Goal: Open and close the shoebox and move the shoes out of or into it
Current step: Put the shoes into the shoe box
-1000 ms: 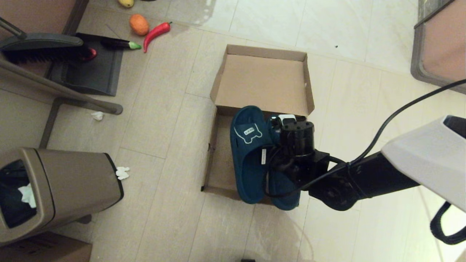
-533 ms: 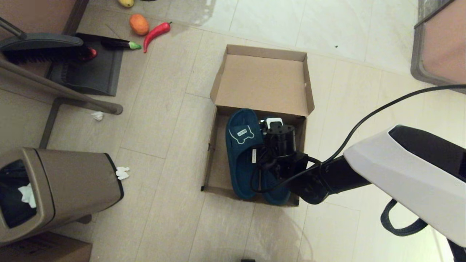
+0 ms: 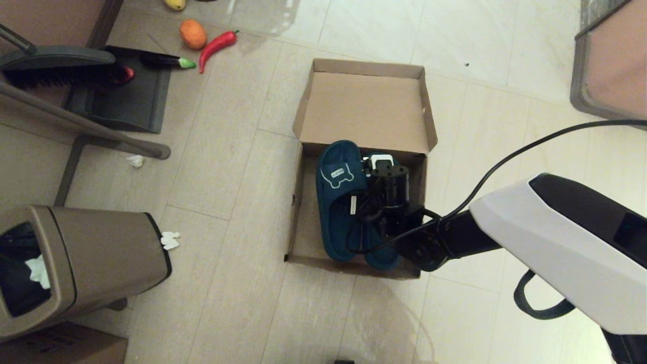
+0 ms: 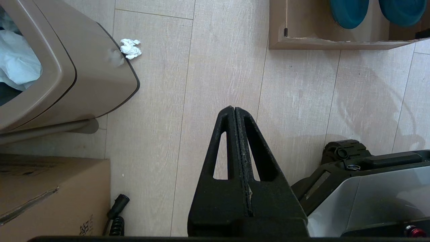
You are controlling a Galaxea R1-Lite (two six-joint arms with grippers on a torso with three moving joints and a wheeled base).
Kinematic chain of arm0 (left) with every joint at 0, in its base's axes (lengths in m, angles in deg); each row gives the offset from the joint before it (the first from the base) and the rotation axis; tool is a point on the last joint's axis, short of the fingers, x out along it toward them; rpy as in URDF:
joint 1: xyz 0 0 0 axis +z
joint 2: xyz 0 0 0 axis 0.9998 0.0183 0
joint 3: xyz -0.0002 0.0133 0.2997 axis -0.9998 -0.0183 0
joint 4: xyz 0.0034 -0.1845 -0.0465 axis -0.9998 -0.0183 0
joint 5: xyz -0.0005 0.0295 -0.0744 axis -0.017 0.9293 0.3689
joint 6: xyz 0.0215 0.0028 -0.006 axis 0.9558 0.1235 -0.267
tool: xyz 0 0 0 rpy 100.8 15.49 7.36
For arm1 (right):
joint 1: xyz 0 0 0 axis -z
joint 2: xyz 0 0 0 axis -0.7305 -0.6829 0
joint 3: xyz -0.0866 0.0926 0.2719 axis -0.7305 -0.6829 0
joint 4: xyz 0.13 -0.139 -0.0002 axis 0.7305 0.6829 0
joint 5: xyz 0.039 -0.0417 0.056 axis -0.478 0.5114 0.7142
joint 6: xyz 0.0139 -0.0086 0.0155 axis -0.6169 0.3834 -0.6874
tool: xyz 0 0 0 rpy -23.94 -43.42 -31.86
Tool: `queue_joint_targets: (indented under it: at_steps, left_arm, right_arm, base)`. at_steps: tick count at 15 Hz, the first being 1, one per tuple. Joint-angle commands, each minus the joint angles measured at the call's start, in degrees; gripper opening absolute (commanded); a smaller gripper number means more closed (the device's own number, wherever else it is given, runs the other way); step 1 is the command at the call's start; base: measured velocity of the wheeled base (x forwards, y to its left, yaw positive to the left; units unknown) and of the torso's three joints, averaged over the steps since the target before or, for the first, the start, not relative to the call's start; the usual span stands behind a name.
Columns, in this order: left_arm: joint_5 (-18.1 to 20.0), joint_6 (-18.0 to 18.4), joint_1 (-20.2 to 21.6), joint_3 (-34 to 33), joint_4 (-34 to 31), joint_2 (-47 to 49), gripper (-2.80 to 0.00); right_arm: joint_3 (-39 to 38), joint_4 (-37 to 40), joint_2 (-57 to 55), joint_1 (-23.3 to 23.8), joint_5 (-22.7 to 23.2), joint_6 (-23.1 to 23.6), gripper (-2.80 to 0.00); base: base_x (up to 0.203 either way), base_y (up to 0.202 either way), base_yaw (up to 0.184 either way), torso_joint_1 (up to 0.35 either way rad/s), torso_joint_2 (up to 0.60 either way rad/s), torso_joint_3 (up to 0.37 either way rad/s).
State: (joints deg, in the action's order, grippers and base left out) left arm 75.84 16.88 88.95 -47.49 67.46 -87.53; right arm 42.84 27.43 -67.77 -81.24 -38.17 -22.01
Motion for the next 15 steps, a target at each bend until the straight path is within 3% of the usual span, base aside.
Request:
queue_joint_targets:
  at_steps: [1,13,15]
  left_arm:
    - [0.01,0.02,0.0,0.01,-0.01,0.07,-2.8]
    - [0.01,0.02,0.0,0.01,-0.01,0.07,-2.8]
    - [-0.07,0.02,0.0,0.01,-0.01,0.07,-2.8]
  right_arm:
    - [0.53,-0.35,-0.3,-0.01,-0.14,-0.52,0.0]
    - [0.08,-1.05,-3.93,0.73,0.45,-0.88,0.0]
    - [0.49,-4.83,-6.09,0.82,0.99,-0.58,0.0]
  base:
    - [0.0,0.0,0.0,0.0,0.0,0.0]
    - [0.0,0.0,0.0,0.0,0.0,0.0]
    - [0.0,0.0,0.0,0.0,0.0,0.0]
